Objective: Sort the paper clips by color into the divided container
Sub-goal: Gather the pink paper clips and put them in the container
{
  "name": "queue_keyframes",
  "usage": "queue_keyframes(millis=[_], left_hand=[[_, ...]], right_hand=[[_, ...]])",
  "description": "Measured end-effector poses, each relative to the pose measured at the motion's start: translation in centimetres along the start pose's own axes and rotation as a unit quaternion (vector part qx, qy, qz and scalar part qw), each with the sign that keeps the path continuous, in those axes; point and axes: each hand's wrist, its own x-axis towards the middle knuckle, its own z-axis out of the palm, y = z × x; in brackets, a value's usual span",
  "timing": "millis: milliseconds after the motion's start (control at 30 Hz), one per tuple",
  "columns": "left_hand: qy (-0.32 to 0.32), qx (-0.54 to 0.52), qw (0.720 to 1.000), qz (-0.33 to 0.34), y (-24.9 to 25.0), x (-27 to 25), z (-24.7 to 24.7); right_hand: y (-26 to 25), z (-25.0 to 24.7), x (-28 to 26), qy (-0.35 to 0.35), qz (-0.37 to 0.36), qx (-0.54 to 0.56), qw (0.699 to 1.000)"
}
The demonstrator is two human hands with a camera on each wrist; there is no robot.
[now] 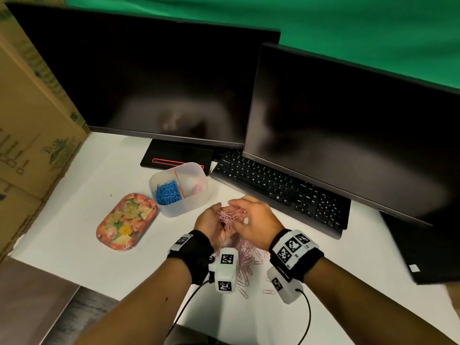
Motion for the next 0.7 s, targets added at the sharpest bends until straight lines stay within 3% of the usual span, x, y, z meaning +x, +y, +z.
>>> queue_keyframes(millis=[100, 200, 300, 500, 600, 700], left_hand=[[0.019, -0.05, 0.998, 0.045, 3.2, -0.1, -1.0], [0.037, -0.104, 0.989, 0.102, 6.5, 0.3, -1.7], [0.067, -0.129, 0.982, 0.12, 9.3, 1.8, -2.2], [0.071, -0.155, 0.982, 0.077, 11.0, 4.0, -2.7], [0.083, -0.109, 0.985, 0.104, 10.4, 3.1, -2.1], [0.126, 0.015, 0.977, 0.174, 9.5, 0.7, -1.0]], right_hand=[[0.6, -1.2, -0.3, 0.068, -0.003, 0.006, 0.998], [2.1, -2.1, -1.2, 0.09, 0.04, 0.022, 0.995], [3.8, -2.1, -2.3, 0.079, 0.073, 0.011, 0.994], [6.7, -1.1, -4.0, 0.016, 0.139, -0.063, 0.988], [7.5, -0.6, -4.6, -0.018, 0.165, -0.08, 0.983], [7.9, -0.2, -5.4, -0.033, 0.198, -0.079, 0.976]])
